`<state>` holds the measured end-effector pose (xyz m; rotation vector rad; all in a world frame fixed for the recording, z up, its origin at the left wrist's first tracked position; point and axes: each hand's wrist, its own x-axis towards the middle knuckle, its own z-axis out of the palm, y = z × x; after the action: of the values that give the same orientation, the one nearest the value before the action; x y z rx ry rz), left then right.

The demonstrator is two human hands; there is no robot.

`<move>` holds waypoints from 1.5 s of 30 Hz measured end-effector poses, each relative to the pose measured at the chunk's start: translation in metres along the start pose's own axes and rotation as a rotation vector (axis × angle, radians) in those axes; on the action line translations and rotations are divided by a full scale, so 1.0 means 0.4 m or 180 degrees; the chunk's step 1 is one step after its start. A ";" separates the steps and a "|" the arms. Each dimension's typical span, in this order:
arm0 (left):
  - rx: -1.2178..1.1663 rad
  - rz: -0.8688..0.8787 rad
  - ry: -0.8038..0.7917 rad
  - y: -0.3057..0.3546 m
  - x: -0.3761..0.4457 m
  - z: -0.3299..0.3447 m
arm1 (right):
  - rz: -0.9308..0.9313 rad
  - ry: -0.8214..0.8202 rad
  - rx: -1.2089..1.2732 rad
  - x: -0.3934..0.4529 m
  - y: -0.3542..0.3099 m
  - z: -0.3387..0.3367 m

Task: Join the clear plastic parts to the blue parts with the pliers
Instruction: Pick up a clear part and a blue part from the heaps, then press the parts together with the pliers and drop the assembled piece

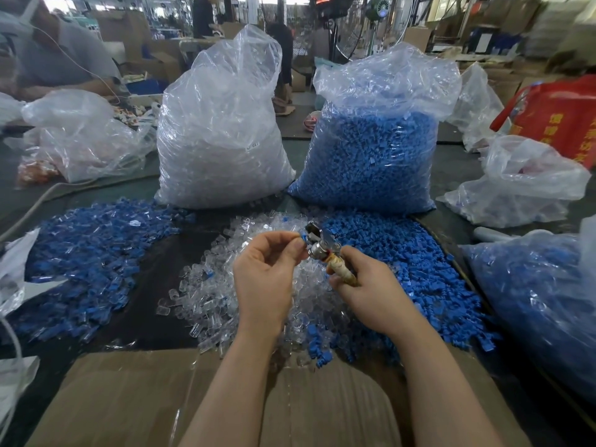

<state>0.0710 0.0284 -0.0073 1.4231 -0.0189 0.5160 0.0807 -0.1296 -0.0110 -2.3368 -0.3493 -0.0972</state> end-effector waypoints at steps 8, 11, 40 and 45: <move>-0.0030 -0.0025 0.0011 0.000 0.000 0.008 | 0.0001 0.0094 -0.0018 -0.008 -0.010 -0.004; -0.0023 -0.0039 0.0048 0.002 0.001 0.011 | -0.0016 0.0150 -0.0073 -0.010 -0.017 -0.006; 0.2843 -0.0533 0.1367 -0.034 0.098 -0.269 | 0.1422 0.0928 -0.1856 0.006 0.071 -0.004; 0.3840 -0.0549 -0.0741 -0.007 0.077 -0.120 | 0.1448 0.0749 -0.2073 0.008 0.079 0.001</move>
<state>0.0856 0.0836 -0.0081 2.6276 0.2681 0.1804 0.0928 -0.1501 -0.0322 -2.9374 0.3954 -0.2956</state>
